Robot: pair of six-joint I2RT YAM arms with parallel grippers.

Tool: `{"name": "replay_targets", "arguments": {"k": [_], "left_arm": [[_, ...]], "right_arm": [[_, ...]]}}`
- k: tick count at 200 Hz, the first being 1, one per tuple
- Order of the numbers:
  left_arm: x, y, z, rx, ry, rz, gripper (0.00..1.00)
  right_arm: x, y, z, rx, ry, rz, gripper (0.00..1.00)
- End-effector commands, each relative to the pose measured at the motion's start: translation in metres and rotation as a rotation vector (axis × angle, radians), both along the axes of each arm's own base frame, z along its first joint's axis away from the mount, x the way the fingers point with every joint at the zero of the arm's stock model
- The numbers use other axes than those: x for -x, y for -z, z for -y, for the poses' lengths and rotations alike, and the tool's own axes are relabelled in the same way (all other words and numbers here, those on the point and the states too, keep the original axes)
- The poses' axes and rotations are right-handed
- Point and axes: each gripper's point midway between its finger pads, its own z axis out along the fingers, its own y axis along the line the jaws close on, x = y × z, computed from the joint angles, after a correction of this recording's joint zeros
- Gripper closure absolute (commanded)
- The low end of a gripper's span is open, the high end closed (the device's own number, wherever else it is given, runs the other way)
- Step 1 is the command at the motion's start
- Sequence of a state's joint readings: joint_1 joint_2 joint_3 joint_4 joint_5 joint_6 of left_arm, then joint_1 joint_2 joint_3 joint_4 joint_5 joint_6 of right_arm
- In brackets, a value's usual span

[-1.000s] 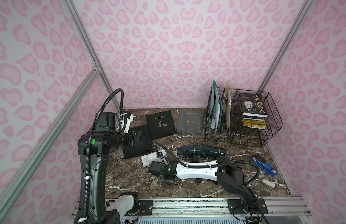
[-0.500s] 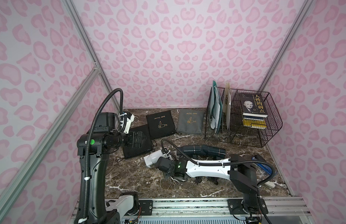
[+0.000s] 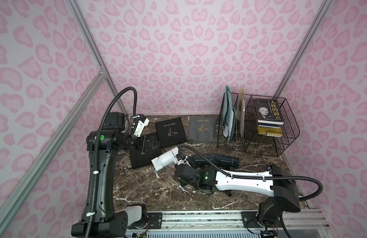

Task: Pack away hair dryers
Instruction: Pick up the hair dryer from the center of the board, then fold the hair dryer.

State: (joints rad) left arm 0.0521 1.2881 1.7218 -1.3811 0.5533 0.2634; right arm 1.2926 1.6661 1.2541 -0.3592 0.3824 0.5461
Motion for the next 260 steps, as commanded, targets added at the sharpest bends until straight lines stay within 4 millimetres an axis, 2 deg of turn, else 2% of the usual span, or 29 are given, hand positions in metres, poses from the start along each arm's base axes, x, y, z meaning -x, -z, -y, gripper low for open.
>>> {"name": "replay_targets", "arguments": {"k": [1, 22, 48, 94, 112, 145, 181, 194, 260], "left_arm": [[0.01, -0.012, 0.019, 0.074, 0.148, -0.01, 0.01], [0.009, -0.018, 0.032, 0.144, 0.231, -0.053, 0.01], [0.016, -0.015, 0.045, 0.177, 0.329, -0.094, 0.01], [0.038, -0.002, 0.061, 0.18, 0.466, -0.124, 0.01], [0.034, 0.007, 0.058, 0.143, 0.462, -0.121, 0.01], [0.035, 0.016, 0.057, 0.116, 0.506, -0.116, 0.01], [0.054, 0.006, 0.067, 0.202, 0.612, -0.15, 0.01], [0.055, 0.005, 0.068, 0.203, 0.619, -0.148, 0.01], [0.067, 0.018, 0.066, 0.161, 0.664, -0.157, 0.05]], "right_arm": [[-0.013, -0.034, 0.007, -0.007, 0.022, 0.172, 1.0], [-0.012, -0.056, 0.015, -0.021, 0.022, 0.241, 1.0], [-0.008, -0.075, 0.022, -0.034, 0.016, 0.305, 1.0], [0.004, -0.1, 0.025, -0.026, 0.017, 0.399, 1.0], [0.007, -0.108, 0.026, -0.026, 0.025, 0.429, 1.0], [0.012, -0.112, 0.028, -0.011, 0.026, 0.464, 1.0], [0.019, -0.11, 0.025, 0.045, 0.016, 0.495, 1.0], [0.021, -0.11, 0.025, 0.062, 0.015, 0.507, 1.0], [0.025, -0.126, 0.029, 0.023, 0.018, 0.531, 1.0]]}}
